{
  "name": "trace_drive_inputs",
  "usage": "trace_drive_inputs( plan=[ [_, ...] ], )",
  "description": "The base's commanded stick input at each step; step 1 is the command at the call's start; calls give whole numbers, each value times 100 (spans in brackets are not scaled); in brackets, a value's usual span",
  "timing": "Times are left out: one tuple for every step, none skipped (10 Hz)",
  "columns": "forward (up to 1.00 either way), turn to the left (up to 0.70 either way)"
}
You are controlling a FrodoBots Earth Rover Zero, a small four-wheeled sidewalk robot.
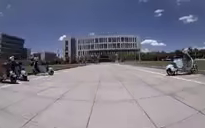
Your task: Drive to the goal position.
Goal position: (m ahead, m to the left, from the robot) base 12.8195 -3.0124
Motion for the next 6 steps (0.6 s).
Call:
trace_drive_inputs(
  plan=[
    [50, 0],
    [50, 0],
    [50, 0],
    [50, 0],
    [50, 0],
    [50, 0]
  ],
)
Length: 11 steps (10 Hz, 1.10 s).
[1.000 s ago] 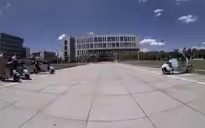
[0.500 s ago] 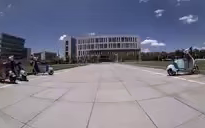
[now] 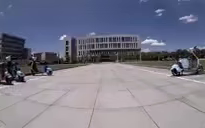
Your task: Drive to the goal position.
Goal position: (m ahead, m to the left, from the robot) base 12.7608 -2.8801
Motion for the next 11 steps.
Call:
trace_drive_inputs(
  plan=[
    [50, 0],
    [50, 0],
    [50, 0],
    [50, 0],
    [50, 0],
    [50, 0],
    [50, 0],
    [50, 0],
    [50, 0],
    [50, 0],
    [50, 0]
  ],
)
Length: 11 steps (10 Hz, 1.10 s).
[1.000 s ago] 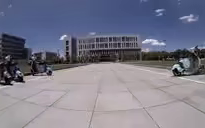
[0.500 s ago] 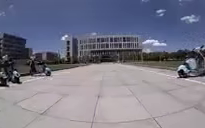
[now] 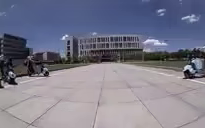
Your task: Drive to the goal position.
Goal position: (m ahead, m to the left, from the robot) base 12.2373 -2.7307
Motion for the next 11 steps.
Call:
trace_drive_inputs(
  plan=[
    [50, 0],
    [50, 0],
    [50, 0],
    [50, 0],
    [50, 0],
    [50, 0],
    [50, -46],
    [50, -50],
    [50, -50],
    [50, -50],
    [50, -50]
  ],
)
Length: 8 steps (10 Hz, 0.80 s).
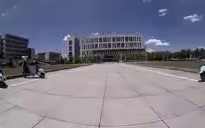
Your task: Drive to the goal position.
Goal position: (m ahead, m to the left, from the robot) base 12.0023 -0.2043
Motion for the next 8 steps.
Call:
trace_drive_inputs(
  plan=[
    [50, -50],
    [50, -38],
    [50, -4],
    [50, 0],
    [50, 0],
    [50, 0],
    [50, 0],
    [50, 0]
  ],
)
